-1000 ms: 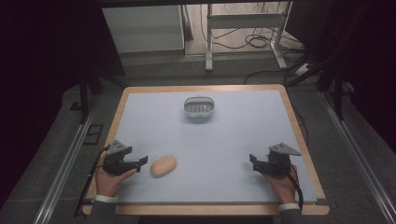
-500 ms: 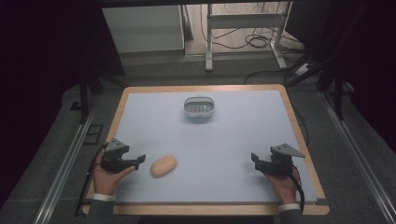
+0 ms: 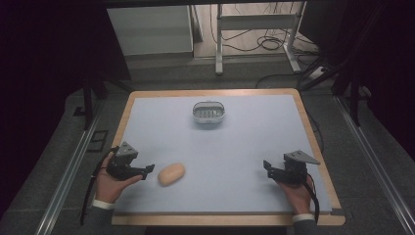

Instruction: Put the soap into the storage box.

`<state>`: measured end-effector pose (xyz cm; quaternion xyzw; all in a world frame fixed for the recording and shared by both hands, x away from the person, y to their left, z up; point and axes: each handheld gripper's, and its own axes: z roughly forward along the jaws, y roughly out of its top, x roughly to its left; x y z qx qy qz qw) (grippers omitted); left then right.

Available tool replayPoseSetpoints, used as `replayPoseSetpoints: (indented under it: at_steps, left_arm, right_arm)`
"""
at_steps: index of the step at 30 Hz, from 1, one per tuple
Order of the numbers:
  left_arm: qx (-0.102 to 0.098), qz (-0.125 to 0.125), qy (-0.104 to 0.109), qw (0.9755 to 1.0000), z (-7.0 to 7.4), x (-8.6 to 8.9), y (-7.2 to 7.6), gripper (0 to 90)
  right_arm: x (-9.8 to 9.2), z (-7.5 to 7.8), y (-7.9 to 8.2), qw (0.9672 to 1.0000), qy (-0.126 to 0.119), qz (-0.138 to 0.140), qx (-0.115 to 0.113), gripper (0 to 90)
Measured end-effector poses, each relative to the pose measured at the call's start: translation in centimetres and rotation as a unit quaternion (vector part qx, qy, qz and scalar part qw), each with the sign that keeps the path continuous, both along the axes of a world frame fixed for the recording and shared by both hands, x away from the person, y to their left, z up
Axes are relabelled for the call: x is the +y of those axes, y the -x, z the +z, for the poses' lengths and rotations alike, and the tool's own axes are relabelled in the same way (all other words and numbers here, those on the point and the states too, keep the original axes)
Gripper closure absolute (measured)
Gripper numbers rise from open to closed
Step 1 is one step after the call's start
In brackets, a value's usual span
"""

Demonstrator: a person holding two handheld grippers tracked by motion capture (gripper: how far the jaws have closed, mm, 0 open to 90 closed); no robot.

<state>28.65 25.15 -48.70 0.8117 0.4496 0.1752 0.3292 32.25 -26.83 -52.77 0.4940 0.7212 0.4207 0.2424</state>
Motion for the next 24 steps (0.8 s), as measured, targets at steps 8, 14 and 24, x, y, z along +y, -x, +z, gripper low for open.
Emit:
replayPoseSetpoints:
  at_steps: [8, 14, 24]
  left_arm:
    - [0.0, -0.026, -0.016, 0.9995, 1.1, -1.3, -0.3, 18.7]
    - [0.002, -0.036, -0.023, 0.9991, 1.6, -2.1, -0.4, 18.5]
    - [0.015, -0.062, -0.039, 0.9972, 1.6, -3.7, -0.5, 17.9]
  right_arm:
    - [-0.1, 0.0, 0.2, 1.0, -0.002, 0.0, -0.009, 14.1]
    - [0.0, 0.0, 0.2, 1.0, -0.003, -0.001, -0.005, 14.1]
    - [0.0, 0.0, 0.2, 1.0, -0.001, -0.002, -0.005, 14.1]
